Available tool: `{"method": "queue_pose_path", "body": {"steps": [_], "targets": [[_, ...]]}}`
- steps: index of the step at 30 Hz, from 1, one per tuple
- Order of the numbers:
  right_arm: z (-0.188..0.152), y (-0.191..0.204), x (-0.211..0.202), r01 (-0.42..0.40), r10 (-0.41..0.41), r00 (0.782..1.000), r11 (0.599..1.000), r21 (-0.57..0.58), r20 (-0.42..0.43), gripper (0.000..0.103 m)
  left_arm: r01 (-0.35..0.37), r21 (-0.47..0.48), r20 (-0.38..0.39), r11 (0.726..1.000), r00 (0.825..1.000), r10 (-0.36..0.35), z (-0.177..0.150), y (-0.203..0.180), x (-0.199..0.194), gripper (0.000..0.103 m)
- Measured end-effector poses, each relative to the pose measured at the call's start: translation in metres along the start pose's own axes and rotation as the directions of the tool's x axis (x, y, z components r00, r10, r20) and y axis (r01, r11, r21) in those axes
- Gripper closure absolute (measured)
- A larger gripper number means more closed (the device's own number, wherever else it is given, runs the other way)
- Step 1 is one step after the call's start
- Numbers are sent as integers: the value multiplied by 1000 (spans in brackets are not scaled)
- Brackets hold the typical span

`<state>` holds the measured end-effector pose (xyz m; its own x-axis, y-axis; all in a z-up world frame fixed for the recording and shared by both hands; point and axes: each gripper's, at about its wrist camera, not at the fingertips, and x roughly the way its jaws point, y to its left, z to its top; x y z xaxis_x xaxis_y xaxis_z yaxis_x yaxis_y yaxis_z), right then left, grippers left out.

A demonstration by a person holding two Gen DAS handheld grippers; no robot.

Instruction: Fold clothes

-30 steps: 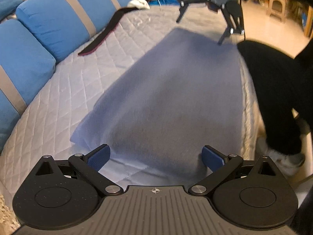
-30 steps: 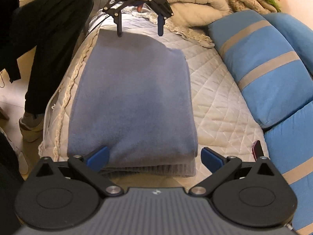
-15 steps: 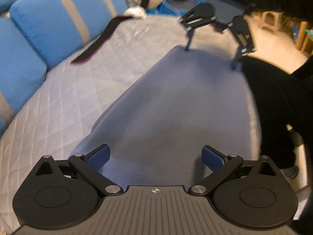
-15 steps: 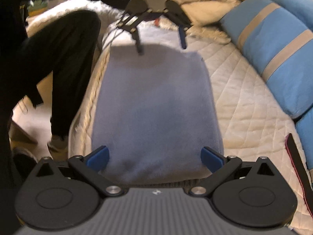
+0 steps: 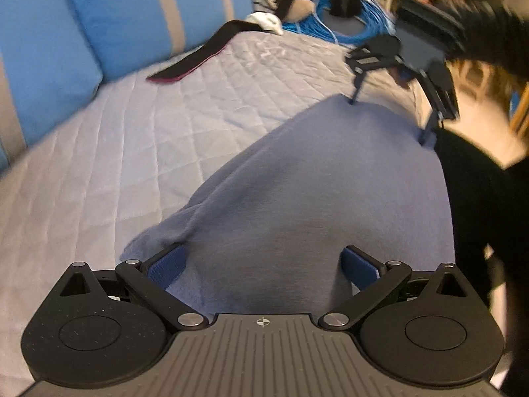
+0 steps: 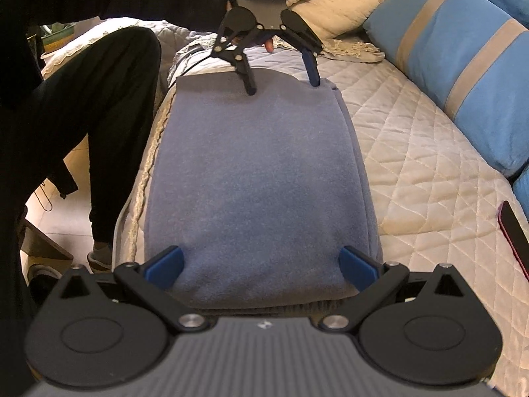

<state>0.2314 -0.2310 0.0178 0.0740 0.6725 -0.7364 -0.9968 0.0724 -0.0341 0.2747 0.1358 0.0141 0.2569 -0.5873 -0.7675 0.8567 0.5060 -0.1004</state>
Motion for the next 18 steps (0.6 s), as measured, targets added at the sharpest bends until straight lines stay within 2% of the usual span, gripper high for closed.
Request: {"method": "queue_pose_path", "body": {"steps": [3, 5, 8, 9, 11, 13, 16, 18], "targets": [[0, 2, 1, 14, -14, 1000, 1000, 3, 1, 0, 49, -139, 42, 989, 998, -44, -1, 19, 2, 0], [1, 3, 1, 21, -21, 1000, 1000, 6, 1, 0, 97, -257, 83, 962, 993, -78, -1, 31, -2, 0], [2, 5, 2, 38, -38, 999, 999, 5, -1, 0, 107, -275, 140, 956, 988, -71, 2, 30, -15, 0], [2, 7, 2, 45, -45, 999, 999, 3, -1, 0, 93, -270, 162, 958, 986, -51, 3, 28, -19, 0], [1, 8, 3, 55, -55, 998, 998, 8, 2, 0, -1, -286, 133, 958, 990, 41, 5, 26, -20, 0], [1, 9, 2, 63, -63, 998, 998, 14, 5, 0, -78, -300, 104, 951, 988, 114, 6, 23, -23, 0], [4, 12, -2, 94, -94, 996, 995, 42, 7, 0, -106, -310, 148, 945, 976, 158, 5, 12, -40, 0], [6, 18, -9, 138, -139, 990, 988, 72, 13, 0, -120, -335, 142, 935, 974, 176, 4, 3, -52, 0]]}}
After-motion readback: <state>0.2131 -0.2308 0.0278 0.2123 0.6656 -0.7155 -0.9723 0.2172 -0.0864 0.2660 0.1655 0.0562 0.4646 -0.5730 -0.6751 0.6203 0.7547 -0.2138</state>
